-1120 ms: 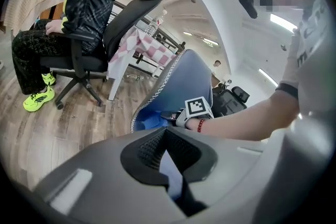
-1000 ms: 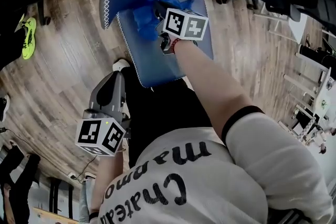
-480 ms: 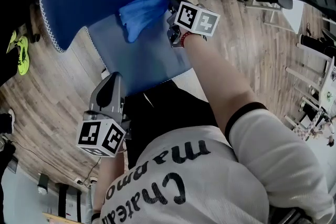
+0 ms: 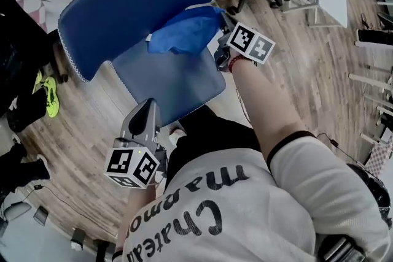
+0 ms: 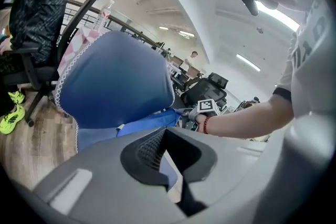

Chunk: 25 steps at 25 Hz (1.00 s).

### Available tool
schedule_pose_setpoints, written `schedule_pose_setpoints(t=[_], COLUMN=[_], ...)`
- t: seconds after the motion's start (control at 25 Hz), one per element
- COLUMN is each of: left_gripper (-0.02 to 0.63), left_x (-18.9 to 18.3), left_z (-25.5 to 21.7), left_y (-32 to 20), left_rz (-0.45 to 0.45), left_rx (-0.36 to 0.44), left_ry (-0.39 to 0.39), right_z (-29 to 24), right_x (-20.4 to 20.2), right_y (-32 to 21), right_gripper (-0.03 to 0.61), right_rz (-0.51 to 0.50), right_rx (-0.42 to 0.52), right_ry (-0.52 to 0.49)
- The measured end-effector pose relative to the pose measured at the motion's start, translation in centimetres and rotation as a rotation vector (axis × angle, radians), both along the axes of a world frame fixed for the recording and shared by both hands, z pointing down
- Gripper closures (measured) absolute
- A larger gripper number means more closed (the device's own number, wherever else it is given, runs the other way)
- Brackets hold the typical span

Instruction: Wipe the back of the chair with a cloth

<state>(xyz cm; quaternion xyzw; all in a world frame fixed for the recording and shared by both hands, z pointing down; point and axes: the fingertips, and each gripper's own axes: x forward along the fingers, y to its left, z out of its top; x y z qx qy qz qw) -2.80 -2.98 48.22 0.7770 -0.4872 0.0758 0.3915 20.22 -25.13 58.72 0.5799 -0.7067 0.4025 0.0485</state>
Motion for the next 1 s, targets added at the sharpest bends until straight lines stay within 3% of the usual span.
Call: schedule_pose_setpoints(t=[0.16,0.36,0.52,0.68,1.0], left_gripper=[0.609,0.609,0.609,0.609,0.609], left_x=[-0.2,-2.5,-3.9,-3.2,-4.6], left_z=[-4.5,-10.0,-15.5,-21.3,-27.5], left_y=[0.2,1.7,3.6,5.9,11.3], left_rz=[-0.002,0.006,0.013,0.074,-0.005], left_rx=[0.112,0.223,0.308,0.412,0.525], left_ry=[-0.014,-0.026,0.069,0.072,0.055], right_z=[-7.3,-18.5,-26.5,-32.5,-40.0], right_x=[1.2,0.2,-1.1,-1.8,-8.8], right_y=[2.7,6.0,10.2,14.6,23.5], right_gripper=[0.552,0.552,0.552,0.552,0.552], right_rz=[-0.041,-0.073,-0.127,-0.186,-0.454], right_rx=[0.106,0.275,0.409,0.51,0.581], right_ry=[-0.049,-0.234,-0.288,-0.28,-0.125])
